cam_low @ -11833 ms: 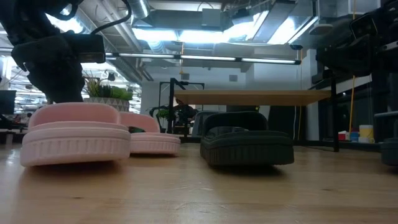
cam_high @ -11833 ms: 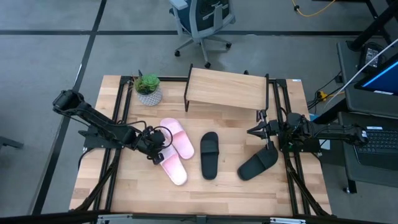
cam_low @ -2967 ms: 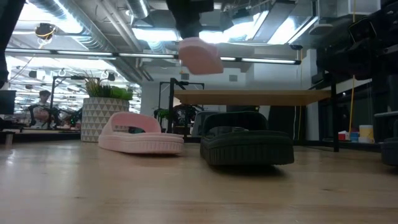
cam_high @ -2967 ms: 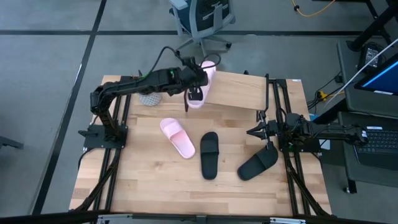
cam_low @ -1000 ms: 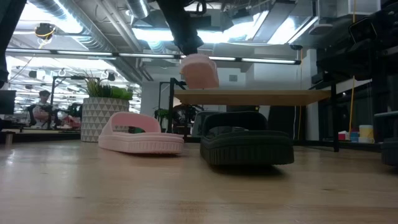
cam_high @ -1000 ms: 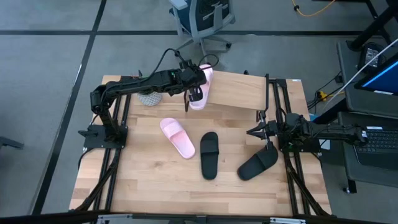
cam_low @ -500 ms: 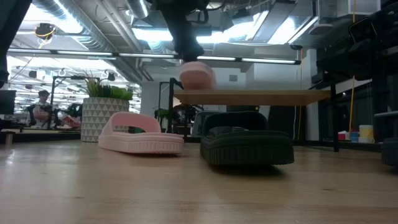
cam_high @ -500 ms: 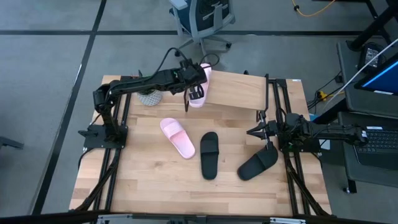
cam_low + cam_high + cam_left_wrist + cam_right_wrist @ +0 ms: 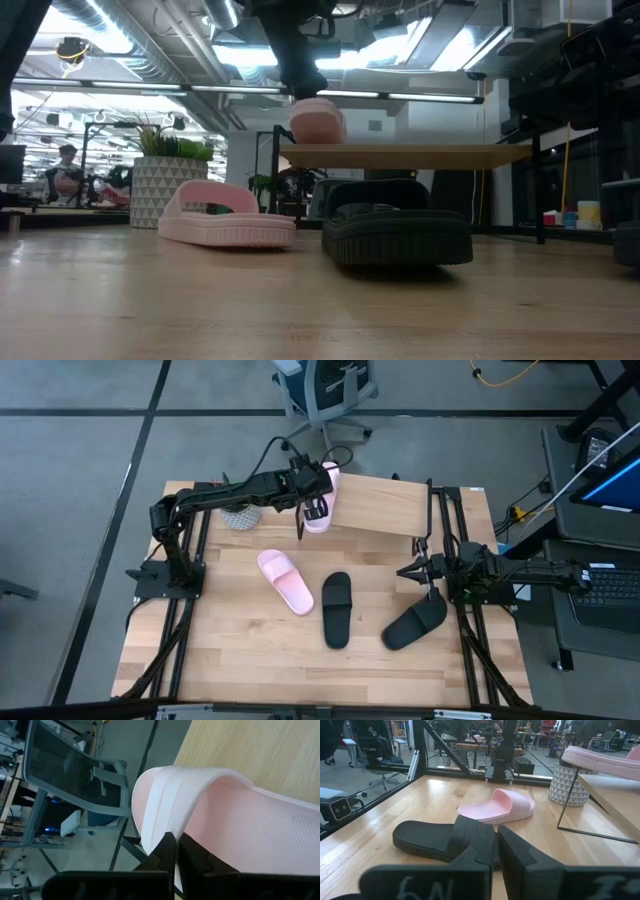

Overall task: Pick and place slides into the shelf
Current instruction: Put the bottom pink slide on the shelf

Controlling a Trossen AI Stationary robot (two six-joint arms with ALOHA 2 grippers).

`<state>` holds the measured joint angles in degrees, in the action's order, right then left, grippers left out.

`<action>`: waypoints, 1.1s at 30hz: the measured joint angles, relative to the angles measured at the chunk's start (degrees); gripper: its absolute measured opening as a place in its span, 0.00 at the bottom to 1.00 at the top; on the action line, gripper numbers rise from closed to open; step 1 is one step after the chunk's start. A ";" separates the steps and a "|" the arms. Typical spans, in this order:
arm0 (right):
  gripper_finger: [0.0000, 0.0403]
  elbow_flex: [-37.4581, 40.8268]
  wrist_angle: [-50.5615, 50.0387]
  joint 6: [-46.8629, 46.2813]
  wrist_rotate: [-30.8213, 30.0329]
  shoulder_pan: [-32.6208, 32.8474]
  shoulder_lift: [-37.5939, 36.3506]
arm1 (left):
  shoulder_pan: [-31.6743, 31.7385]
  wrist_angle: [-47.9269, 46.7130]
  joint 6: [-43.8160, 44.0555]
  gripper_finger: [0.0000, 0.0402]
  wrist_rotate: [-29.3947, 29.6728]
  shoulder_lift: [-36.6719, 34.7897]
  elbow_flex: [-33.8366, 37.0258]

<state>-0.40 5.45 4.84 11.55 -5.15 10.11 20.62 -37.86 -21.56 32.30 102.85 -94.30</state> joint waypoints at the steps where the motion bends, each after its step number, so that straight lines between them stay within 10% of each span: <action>1: 0.06 0.02 0.00 0.00 -0.02 0.00 0.00 | 0.00 -0.02 0.00 0.00 -0.03 0.00 0.00; 33: 0.06 0.02 0.00 -0.07 0.00 0.00 0.01 | -0.04 -0.11 0.41 0.00 0.02 0.00 2.58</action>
<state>-0.39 5.46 4.78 11.55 -5.14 10.12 20.58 -37.97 -21.15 32.32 102.85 -91.72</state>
